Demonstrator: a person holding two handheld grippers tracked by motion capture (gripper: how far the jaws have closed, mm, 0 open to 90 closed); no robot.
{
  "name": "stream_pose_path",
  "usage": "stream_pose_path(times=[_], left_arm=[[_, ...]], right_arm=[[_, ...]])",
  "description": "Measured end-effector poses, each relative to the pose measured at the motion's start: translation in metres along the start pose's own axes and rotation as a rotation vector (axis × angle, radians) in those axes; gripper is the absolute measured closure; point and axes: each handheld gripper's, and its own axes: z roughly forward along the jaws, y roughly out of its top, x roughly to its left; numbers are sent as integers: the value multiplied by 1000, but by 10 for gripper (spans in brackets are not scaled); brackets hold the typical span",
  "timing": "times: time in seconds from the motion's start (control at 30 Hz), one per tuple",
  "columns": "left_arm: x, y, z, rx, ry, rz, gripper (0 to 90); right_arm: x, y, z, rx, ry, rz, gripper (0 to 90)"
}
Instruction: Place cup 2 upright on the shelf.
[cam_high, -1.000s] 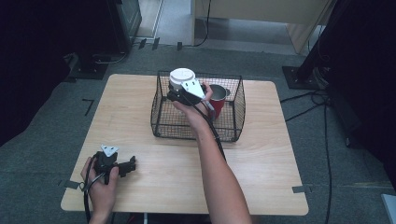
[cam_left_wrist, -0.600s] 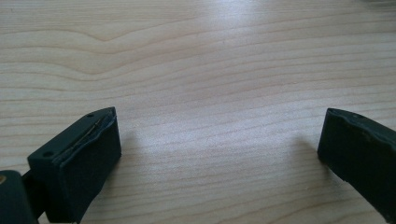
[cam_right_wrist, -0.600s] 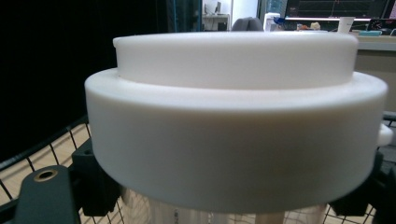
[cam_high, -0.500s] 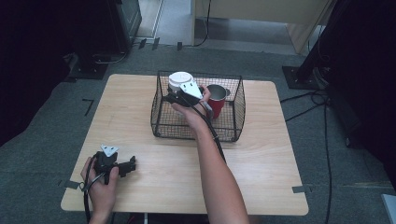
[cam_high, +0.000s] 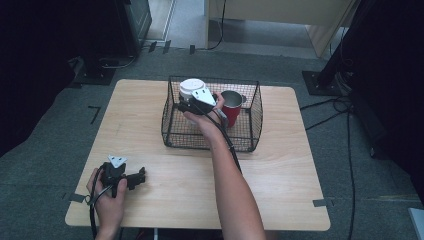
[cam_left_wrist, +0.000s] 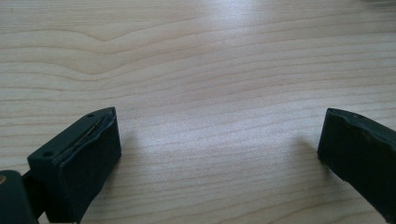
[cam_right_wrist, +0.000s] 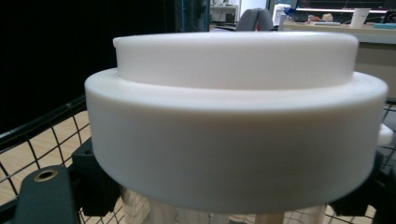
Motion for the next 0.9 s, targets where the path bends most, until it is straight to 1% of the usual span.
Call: stream_pose_path(times=[0.03,0.17,0.33,0.47,0.63,0.7,0.73,0.77,0.8,0.83,0.9], left_arm=[[0,0,0,0,-1,0,0],[0,0,0,1,-1,1,0],[0,0,0,1,-1,1,0],[0,0,0,0,-1,0,0],[0,0,0,0,-1,0,0],[0,0,0,0,-1,0,0],[0,0,0,0,-1,0,0],[0,0,0,0,-1,0,0],[0,0,0,0,0,-1,0],[0,0,0,-1,-1,-1,0],[0,0,0,-1,-1,-1,0]], right_arm=[[1,-1,1,-2,3,2,161],[2,-7,2,12,7,-40,161],[1,-9,2,21,0,-27,160],[-3,-9,1,31,4,-14,160],[-4,-7,-3,60,25,-27,156],[-5,-7,-6,71,45,-37,140],[-6,-7,-7,76,56,-36,134],[-6,-7,-7,76,56,-36,134],[-7,-7,-9,85,70,-36,115],[-7,-7,-9,85,70,-36,115],[-8,-7,-10,99,81,-17,77]])
